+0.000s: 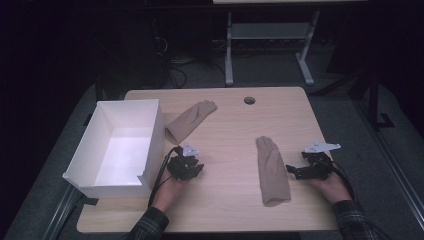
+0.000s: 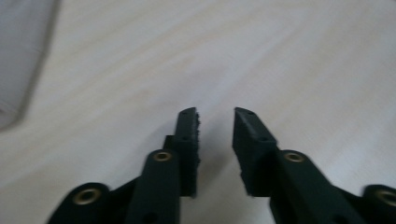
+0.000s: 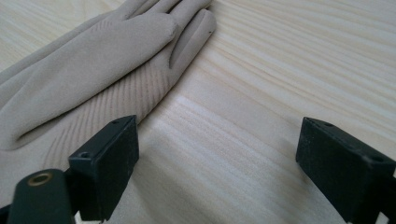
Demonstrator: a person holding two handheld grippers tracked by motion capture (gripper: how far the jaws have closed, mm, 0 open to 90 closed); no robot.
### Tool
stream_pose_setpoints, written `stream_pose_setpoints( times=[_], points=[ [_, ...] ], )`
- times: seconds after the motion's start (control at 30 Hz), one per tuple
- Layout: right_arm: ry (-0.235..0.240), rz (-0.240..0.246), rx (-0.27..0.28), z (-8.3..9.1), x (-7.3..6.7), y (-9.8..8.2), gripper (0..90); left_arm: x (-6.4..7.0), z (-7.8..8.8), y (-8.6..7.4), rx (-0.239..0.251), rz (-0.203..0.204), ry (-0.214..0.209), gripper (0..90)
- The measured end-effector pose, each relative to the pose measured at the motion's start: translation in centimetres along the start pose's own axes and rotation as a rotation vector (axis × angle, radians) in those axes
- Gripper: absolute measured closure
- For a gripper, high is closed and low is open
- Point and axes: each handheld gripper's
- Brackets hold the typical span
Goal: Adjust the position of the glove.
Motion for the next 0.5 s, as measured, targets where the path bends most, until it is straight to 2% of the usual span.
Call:
stream_pose_setpoints(
  times=[0.17, 0.27, 0.33, 0.5],
  points=[
    [0.0, 0.0, -0.002, 0.0, 0.0, 0.0, 12.5, -1.3, -0.6, 1.5, -0.006, 0.047, 0.059, 88.6],
    [0.0, 0.001, -0.004, 0.0, 0.0, 0.0, 12.6, -2.2, -1.0, 2.2, -0.013, 0.07, 0.08, 89.7],
    [0.0, 0.001, -0.003, 0.0, 0.0, 0.0, 12.5, -3.1, -1.3, 2.8, 0.002, 0.089, 0.092, 89.7],
    [0.001, -0.001, -0.004, 0.0, 0.0, 0.0, 12.5, -4.7, -2.1, 3.7, 0.015, 0.102, 0.117, 89.7]
  ],
)
Point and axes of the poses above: each handheld gripper's, and its own axes: z roughly backward along the jaws, y roughly out of its top, x roughly to its right, and after that the axes turned 5 degrees about -z, right-handed
